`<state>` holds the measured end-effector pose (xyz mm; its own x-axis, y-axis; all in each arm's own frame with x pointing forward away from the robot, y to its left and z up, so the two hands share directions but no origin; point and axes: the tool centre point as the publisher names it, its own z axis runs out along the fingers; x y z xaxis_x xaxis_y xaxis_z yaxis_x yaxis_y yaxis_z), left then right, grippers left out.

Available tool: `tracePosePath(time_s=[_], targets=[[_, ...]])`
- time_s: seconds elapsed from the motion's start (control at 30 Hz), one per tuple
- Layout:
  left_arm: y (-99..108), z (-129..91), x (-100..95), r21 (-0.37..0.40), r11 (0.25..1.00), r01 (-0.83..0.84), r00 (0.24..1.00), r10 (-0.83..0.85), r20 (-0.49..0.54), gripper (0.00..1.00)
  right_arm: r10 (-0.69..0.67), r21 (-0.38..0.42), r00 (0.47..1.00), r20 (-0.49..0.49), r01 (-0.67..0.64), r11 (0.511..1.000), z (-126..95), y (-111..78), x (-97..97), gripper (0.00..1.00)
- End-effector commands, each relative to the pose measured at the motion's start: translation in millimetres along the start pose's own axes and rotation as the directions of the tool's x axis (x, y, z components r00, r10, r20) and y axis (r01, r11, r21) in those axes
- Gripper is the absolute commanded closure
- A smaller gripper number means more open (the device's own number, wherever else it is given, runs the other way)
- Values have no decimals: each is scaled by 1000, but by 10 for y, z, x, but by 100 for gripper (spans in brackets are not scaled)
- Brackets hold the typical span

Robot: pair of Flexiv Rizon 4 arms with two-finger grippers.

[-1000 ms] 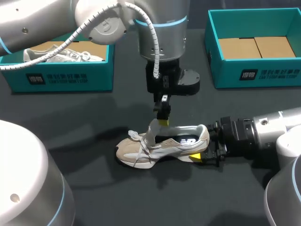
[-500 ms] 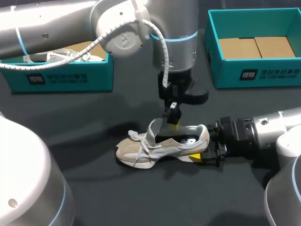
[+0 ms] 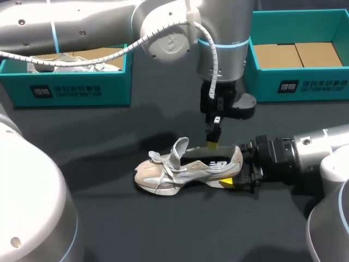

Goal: Take the shoe out of the shoebox, open the shoe tongue, remove and reinsert the insole, then place the shoe into the shoebox

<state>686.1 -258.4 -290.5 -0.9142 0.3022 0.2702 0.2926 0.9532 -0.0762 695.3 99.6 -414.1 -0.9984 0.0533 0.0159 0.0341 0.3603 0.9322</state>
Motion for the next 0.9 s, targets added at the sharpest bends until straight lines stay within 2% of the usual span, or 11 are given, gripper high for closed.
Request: tracePosePath(time_s=[0.03, 0.3, 0.37, 0.77, 0.9], targets=[[-106, 256, -230, -1, 1000, 28, 997, -28, -68, 100, -1, 1, 1000, 2, 1, 1000, 17, -2, -5, 100], [-44, 470, -232, -4, 997, 80, 989, -79, -124, 100, -1, 1, 1000, 2, 1, 1000, 17, -2, -5, 100], [5, 474, -187, -2, 996, 93, 989, -92, -118, 100, -1, 1, 1000, 2, 1, 1000, 17, -2, -5, 100], [5, 474, -187, -2, 996, 93, 989, -92, -118, 100, -1, 1, 1000, 2, 1, 1000, 17, -2, -5, 100], [64, 577, -117, -5, 995, 95, 987, -95, -132, 100, -1, 1, 1000, 2, 1, 1000, 17, -2, -5, 100]])
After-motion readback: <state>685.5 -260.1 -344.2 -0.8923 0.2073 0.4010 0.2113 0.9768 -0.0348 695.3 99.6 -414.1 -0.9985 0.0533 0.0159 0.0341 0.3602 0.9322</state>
